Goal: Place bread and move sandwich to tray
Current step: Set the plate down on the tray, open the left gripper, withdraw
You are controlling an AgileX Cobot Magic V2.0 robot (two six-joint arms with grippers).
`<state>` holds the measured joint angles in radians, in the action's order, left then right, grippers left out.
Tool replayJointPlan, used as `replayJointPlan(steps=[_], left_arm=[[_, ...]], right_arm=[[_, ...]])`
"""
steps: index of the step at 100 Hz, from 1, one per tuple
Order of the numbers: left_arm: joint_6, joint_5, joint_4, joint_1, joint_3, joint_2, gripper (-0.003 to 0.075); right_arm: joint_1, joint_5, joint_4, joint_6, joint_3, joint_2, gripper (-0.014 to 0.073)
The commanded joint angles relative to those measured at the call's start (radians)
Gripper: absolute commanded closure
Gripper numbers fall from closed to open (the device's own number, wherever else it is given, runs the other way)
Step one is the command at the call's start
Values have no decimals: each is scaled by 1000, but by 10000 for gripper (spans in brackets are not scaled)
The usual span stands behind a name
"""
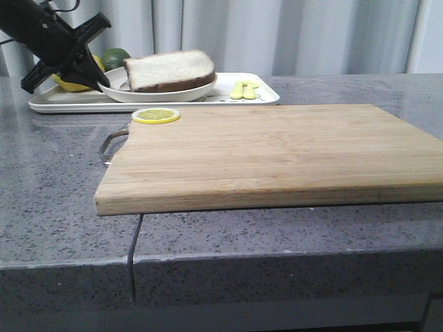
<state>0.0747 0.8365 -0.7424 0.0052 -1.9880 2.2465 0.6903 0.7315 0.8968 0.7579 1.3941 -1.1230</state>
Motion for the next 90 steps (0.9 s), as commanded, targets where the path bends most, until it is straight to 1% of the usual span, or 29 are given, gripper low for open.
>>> replayJointPlan(steps=[1, 5, 8, 12, 16, 21, 26, 42, 51, 57, 68, 79, 90], left_arm=[[-8, -26, -65, 17, -36, -73, 559], [9, -24, -91, 25, -36, -75, 507], [31, -14, -108, 27, -36, -78, 485], [67, 4, -119, 35, -36, -85, 477], [72, 11, -119, 35, -36, -95, 482], [76, 22, -115, 43, -36, -109, 500], [86, 39, -113, 43, -36, -126, 540], [109, 76, -92, 45, -36, -202, 739], [126, 90, -86, 43, -36, -241, 740], [126, 99, -86, 42, -34, -270, 740], [128, 99, -84, 41, -13, -332, 740], [154, 96, -84, 41, 33, -411, 740], [198, 96, -79, 41, 99, -501, 740]], right_arm=[[-2, -38, 22, 4, 20, 24, 655], [-2, -38, 9, 4, 14, 25, 655], [-2, -42, -4, 4, 8, 28, 655], [-2, -50, -31, 7, -4, 32, 655], [-2, -60, -60, 13, -23, 44, 655], [-2, -82, -98, 19, -54, 61, 655], [-2, -120, -130, 19, -95, 84, 655], [-2, -284, -242, 19, -291, 211, 655], [-2, -382, -300, 19, -410, 291, 655], [-2, -454, -310, 19, -498, 361, 655], [-2, -534, -310, 19, -634, 487, 655], [-2, -572, -310, 19, -767, 630, 655], [-2, -566, -305, 18, -874, 756, 655]])
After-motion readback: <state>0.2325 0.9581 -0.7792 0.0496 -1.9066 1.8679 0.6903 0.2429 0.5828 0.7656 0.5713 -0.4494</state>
